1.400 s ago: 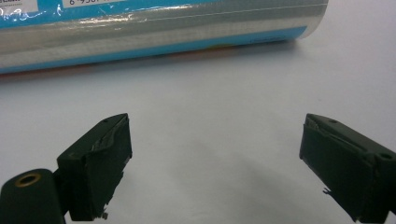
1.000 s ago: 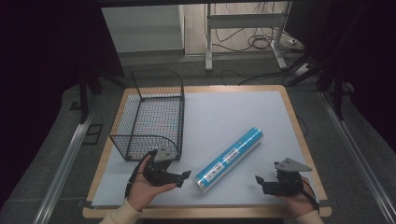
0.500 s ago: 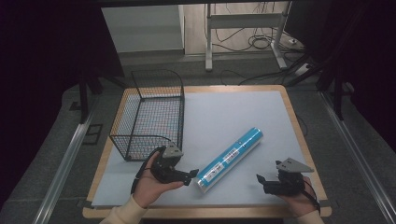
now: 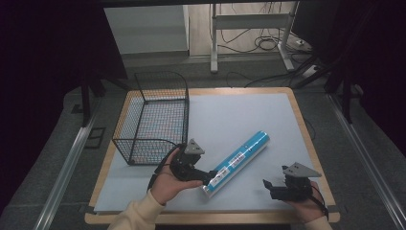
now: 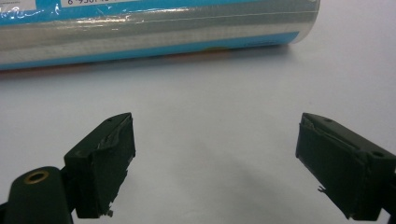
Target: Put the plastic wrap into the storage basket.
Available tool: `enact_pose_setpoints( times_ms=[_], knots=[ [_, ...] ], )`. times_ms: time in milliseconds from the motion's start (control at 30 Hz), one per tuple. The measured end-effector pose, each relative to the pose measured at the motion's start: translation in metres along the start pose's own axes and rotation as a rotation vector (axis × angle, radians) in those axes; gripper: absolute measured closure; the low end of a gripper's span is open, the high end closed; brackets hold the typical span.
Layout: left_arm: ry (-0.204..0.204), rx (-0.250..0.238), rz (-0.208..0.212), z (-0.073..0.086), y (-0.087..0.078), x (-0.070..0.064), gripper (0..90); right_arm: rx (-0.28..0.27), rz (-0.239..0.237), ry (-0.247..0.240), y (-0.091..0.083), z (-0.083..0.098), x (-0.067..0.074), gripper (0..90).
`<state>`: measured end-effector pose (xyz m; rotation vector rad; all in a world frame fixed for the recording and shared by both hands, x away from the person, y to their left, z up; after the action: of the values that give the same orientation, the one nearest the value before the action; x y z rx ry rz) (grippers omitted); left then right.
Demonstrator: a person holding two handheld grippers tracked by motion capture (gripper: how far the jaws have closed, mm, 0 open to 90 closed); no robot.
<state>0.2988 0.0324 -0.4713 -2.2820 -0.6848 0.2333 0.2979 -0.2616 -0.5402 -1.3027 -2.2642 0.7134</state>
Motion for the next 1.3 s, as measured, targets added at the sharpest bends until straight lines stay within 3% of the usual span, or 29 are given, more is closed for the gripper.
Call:
enact_pose_setpoints(
  times_ms=[333, 900, 1300],
  knots=[
    [0.019, 0.021, -0.003, -0.016, 0.01, 0.002, 15.4, 0.001, 0.008, -0.008, 0.002, 0.001, 0.0, 12.1],
    [0.062, 0.111, 0.007, -0.043, 0.057, -0.006, 15.0, 0.004, 0.006, -0.008, 0.002, 0.001, 0.0, 12.1],
    [0.08, 0.179, 0.009, -0.056, 0.085, -0.005, 14.6, 0.007, 0.005, -0.011, 0.004, 0.002, -0.001, 12.1]
  ],
)
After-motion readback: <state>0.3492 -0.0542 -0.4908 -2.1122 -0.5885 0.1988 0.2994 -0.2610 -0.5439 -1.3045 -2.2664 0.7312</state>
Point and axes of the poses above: each handheld gripper's, and its own axes: y roughly forward along the jaws, z roughly out of its underside, x roughly to its left, the point moved 5 cm from there along y, roughly forward along the jaws, and after that the axes turned 13 degrees about y, right-handed, at the moved point
